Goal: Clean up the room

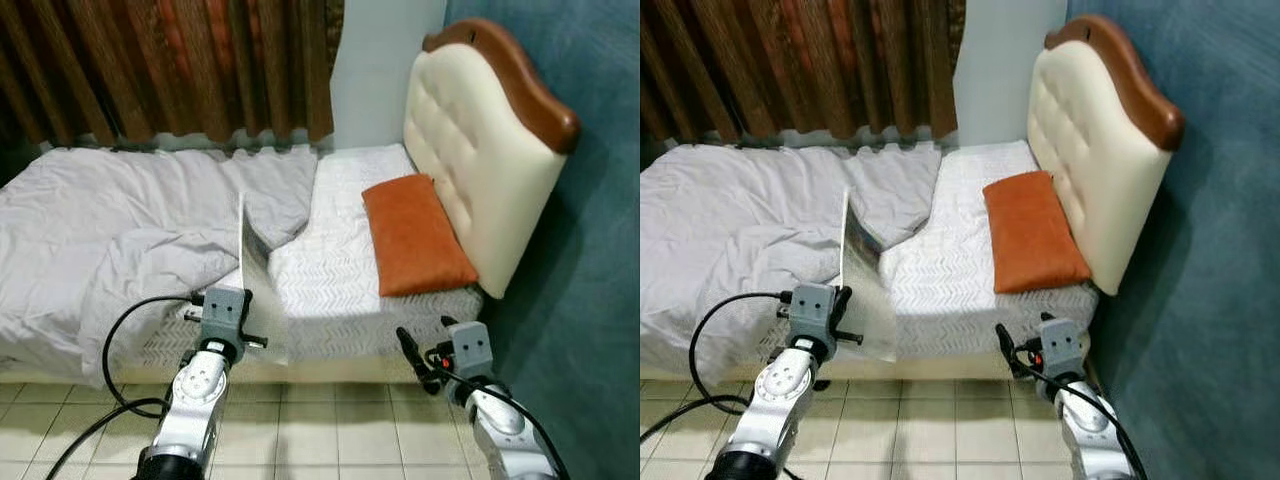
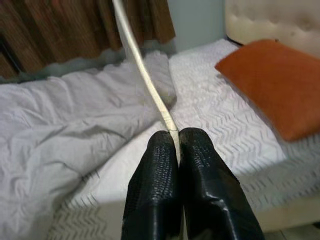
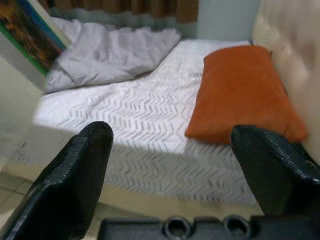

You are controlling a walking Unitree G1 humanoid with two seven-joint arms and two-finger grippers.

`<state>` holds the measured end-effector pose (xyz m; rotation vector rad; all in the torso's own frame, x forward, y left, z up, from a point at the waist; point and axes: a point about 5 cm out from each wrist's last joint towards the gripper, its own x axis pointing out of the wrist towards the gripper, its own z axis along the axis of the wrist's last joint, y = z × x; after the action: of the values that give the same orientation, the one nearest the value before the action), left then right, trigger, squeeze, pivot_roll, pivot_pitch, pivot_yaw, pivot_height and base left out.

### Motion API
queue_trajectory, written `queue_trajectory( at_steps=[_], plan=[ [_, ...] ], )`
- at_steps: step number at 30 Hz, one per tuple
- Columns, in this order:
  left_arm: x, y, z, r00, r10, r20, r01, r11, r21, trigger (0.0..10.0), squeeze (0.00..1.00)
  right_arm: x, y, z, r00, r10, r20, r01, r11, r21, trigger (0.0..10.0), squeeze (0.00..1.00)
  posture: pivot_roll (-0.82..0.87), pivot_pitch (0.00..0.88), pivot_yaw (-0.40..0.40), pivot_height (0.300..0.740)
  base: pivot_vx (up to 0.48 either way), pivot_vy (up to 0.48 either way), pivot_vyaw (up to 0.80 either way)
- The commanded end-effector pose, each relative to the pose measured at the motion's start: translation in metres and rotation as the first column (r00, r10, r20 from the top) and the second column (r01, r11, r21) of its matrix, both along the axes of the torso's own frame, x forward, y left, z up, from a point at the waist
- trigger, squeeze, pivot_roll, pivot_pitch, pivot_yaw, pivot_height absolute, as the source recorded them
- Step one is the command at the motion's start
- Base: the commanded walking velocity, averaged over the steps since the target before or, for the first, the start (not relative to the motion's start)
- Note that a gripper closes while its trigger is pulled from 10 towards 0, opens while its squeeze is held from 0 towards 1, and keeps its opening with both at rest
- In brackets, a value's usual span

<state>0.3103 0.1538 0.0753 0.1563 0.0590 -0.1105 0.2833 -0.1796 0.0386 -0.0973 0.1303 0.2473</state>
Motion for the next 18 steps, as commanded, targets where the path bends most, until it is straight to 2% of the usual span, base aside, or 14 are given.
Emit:
queue_trajectory(
  at_steps=[1, 18],
  plan=[
    [0.0043, 0.0091, 0.0072, 0.999, 0.015, 0.035, -0.016, 1.0, 0.014, 10.0, 0.0, 0.0024, 0.0096, 0.0023, 1.0, 0.024, 0.012, -0.024, 1.0, 0.013, 10.0, 0.0, 0.01, 0.0, 0.027, 0.74, 0.48, 0.0, 0.0],
    [0.0058, 0.0082, 0.0069, 1.0, 0.0, 0.031, 0.0, 1.0, 0.015, 10.0, 0.0, 0.0015, 0.01, 0.0006, 1.0, 0.022, 0.009, -0.022, 1.0, 0.012, 10.0, 0.0, 0.0, 0.0, 0.031, 0.74, 0.48, 0.0, 0.0]
  ],
)
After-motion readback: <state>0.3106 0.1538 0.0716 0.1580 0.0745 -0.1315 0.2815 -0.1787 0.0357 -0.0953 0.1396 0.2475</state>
